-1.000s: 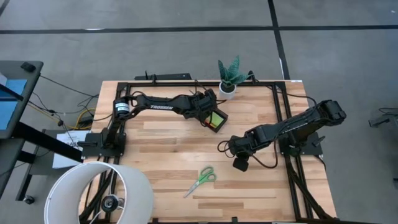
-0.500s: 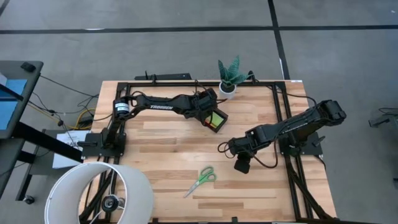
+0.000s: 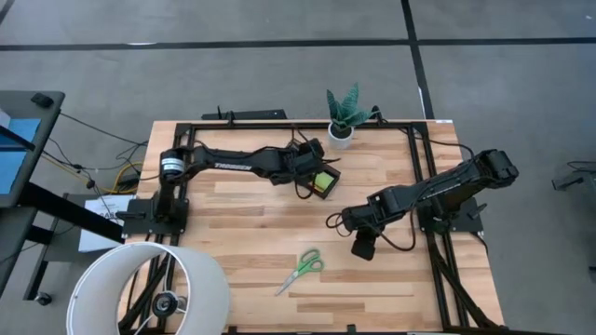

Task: Pick and place office supplies into organizer
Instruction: Put the light blue pencil into the black desk organizer, then put the green scissors into the black desk organizer

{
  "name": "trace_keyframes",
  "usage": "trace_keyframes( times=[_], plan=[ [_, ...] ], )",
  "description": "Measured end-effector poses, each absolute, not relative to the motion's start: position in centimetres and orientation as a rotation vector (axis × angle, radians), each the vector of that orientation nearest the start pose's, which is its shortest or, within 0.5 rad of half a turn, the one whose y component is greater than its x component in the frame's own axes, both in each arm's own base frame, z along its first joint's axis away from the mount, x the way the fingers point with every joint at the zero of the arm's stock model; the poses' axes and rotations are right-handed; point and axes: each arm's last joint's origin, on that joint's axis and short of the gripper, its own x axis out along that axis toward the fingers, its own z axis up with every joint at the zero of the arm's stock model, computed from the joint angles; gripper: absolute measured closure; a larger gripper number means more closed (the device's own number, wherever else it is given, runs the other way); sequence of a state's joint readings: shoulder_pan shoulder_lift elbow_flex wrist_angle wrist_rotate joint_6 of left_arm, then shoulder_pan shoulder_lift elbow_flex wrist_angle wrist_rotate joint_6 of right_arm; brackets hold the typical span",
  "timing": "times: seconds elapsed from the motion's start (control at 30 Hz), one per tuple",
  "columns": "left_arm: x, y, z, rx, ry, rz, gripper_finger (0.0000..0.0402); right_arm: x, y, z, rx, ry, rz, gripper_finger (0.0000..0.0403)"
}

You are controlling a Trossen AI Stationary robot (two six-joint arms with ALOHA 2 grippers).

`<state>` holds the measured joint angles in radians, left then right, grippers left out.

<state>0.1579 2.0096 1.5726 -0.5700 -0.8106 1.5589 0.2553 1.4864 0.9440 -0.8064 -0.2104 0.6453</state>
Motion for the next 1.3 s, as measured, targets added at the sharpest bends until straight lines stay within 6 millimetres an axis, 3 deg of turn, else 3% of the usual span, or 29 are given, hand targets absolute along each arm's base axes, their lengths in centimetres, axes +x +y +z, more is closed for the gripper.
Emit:
trace_keyframes(
  times=[0.33, 0.47, 0.57, 0.77, 0.83, 0.93, 1.13, 1.3],
  plan=[
    [39.3, 5.0, 28.9, 1.488, 1.347, 0.260, 0.0227, 25.1, 6.7, 19.8, 0.515, 1.429, -0.072, 0.0359],
    [38.5, 2.4, 30.1, 1.278, 1.215, 0.392, 0.0227, 25.2, 6.8, 20.0, 0.514, 1.420, -0.066, 0.0359],
    [37.9, 0.1, 30.0, 1.027, 1.106, 0.398, 0.0227, 25.8, 7.1, 20.9, 0.448, 1.371, 0.018, 0.0359],
    [38.1, -3.6, 29.3, 0.086, 0.892, 0.300, 0.0227, 26.3, 8.7, 24.9, 0.196, 1.139, 0.306, 0.0359],
    [38.9, -4.6, 28.7, -0.073, 0.854, 0.245, 0.0228, 26.5, 8.6, 25.7, 0.140, 1.045, 0.350, 0.0359],
    [40.2, -5.8, 26.5, -0.122, 0.872, 0.239, 0.0228, 26.8, 7.8, 26.5, 0.120, 0.973, 0.327, 0.0359],
    [42.0, -8.6, 19.2, -0.136, 1.062, 0.175, 0.0228, 26.3, 5.8, 26.9, 0.255, 1.012, 0.208, 0.0359],
    [43.1, -8.7, 18.1, -0.198, 1.035, 0.112, 0.0228, 25.3, 4.8, 27.9, 0.284, 1.004, 0.172, 0.0359]
  ],
)
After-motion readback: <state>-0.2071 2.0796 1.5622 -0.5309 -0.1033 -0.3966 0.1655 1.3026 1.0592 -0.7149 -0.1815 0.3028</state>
